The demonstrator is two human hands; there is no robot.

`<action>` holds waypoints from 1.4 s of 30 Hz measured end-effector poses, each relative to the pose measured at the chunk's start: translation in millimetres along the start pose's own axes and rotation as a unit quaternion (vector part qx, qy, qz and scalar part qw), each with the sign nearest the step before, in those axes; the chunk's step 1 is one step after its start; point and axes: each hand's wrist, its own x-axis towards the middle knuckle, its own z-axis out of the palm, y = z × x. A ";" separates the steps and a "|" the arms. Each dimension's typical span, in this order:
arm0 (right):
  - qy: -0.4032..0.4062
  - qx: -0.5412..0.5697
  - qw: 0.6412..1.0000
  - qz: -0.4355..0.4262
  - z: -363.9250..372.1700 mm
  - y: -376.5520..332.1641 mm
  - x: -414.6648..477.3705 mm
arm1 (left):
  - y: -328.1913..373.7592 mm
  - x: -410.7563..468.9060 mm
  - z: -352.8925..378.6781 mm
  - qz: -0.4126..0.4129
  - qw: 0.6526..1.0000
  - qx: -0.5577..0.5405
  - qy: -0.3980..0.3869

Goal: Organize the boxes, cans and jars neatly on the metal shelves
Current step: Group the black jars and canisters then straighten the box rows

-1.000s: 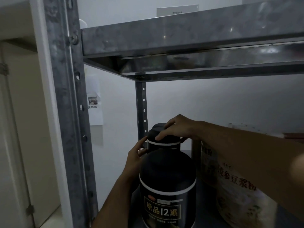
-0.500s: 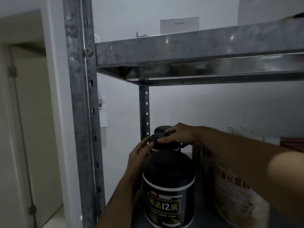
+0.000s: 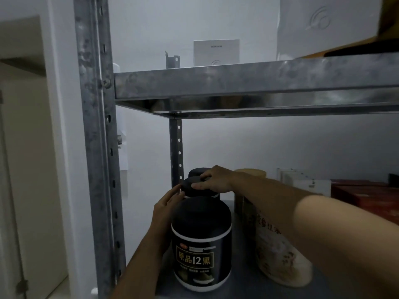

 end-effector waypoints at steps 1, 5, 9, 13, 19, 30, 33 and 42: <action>0.014 -0.001 1.000 0.000 0.4 -3.0 -3.0 | 1.2 -4.9 -1.6 0.003 1.000 0.004 0.011; 0.094 0.061 0.994 -0.015 1.4 -12.1 -22.0 | 13.3 -28.7 -7.7 -0.007 0.998 -0.004 0.057; 0.114 0.143 0.983 -0.025 11.7 -15.3 -53.5 | 28.0 -54.4 -7.5 -0.010 0.999 -0.010 0.038; 0.132 0.218 0.967 -0.025 22.5 -23.2 -97.2 | 37.1 -80.5 -7.1 0.009 1.000 -0.007 0.001; 0.202 0.309 0.929 -0.013 53.8 -22.2 -153.6 | 31.4 -108.9 -10.4 0.019 0.998 0.037 -0.050; 0.213 0.387 0.896 -0.045 114.7 2.3 -156.6 | 10.2 -114.0 -18.5 0.107 0.989 0.074 -0.070; 0.188 0.378 0.904 -0.070 119.6 7.9 -153.3 | 2.4 -109.7 -22.4 0.105 0.989 0.081 -0.067; 0.106 0.346 0.930 -0.066 120.5 15.1 -143.3 | -8.1 -101.7 -28.0 0.073 0.989 0.078 -0.099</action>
